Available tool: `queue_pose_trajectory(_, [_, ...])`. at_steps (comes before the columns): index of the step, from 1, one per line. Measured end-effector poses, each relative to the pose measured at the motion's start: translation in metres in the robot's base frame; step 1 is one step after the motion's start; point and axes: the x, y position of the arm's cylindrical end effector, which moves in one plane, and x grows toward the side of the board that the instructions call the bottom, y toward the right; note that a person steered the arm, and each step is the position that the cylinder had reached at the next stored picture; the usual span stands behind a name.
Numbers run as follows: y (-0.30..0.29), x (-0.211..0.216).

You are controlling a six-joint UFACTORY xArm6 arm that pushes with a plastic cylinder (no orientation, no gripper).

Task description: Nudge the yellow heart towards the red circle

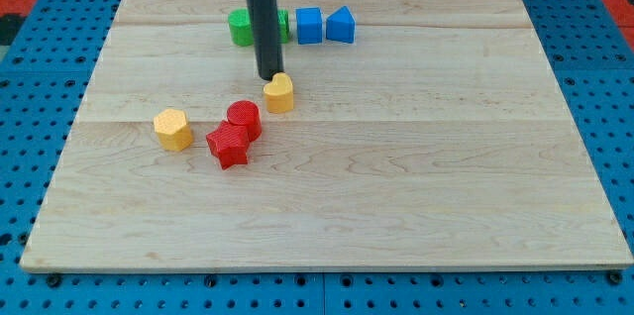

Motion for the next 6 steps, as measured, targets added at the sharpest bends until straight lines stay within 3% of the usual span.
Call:
queue_pose_trajectory(1, [0.015, 0.038])
queue_pose_trajectory(3, [0.044, 0.050])
queue_pose_trajectory(5, [0.112, 0.077])
queue_pose_trajectory(6, [0.082, 0.095])
